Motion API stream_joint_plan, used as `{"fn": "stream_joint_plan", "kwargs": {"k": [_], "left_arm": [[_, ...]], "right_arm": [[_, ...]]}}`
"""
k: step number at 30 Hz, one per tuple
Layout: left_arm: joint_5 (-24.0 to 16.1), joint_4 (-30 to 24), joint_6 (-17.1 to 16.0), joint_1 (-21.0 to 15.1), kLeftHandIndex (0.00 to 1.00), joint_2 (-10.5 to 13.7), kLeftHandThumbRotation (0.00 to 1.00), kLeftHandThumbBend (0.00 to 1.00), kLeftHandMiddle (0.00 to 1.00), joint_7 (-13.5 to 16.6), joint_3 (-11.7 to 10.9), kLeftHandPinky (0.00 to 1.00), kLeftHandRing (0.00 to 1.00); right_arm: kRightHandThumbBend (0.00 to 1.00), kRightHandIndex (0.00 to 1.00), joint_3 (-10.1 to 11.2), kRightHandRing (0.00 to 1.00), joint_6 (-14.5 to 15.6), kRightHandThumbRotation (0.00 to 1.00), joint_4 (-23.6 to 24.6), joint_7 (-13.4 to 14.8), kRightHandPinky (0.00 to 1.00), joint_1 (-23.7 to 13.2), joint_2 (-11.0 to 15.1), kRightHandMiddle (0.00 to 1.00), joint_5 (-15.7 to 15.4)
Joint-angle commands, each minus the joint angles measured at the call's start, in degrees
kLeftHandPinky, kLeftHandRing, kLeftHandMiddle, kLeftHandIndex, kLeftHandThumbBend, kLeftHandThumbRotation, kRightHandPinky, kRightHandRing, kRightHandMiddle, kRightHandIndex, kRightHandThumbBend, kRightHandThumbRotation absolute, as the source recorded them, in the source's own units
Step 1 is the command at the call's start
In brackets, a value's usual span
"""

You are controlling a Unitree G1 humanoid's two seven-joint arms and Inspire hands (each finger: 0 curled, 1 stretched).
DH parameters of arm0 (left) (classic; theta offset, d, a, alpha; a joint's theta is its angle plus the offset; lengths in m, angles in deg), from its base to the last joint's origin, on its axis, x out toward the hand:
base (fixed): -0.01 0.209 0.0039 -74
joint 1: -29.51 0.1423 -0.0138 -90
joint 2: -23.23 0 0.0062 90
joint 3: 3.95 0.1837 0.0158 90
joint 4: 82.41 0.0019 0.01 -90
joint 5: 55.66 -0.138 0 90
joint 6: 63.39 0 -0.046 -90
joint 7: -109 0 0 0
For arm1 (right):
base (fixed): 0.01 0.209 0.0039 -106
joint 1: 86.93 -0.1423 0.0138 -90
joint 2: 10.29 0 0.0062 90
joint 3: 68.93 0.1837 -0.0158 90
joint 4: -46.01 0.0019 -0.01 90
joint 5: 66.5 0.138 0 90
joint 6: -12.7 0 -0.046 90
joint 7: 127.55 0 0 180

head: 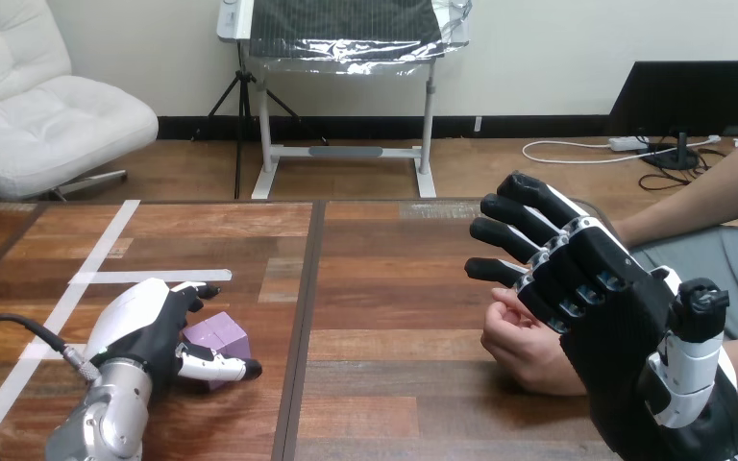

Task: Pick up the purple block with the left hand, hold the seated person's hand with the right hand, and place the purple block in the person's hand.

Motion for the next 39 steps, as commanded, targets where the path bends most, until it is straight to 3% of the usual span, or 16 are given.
{"fn": "stream_joint_plan", "kwargs": {"k": [1, 39], "left_arm": [[-0.5, 0.3, 0.2, -4.2, 0.81, 0.2, 0.14, 0.85, 0.81, 1.7, 0.3, 0.57, 0.75], [-2.1, 2.2, 1.4, -5.3, 0.69, 0.0, 0.00, 0.85, 0.70, 5.4, 2.5, 0.49, 0.63]], "right_arm": [[0.88, 0.88, 0.4, 0.87, -0.8, 0.94, 3.0, 0.0, 0.79, -1.5, -0.2, 0.88, 1.0], [0.89, 0.87, 0.1, 0.87, -1.1, 0.93, 2.8, 0.5, 0.79, -1.9, -0.4, 0.88, 1.0]]}}
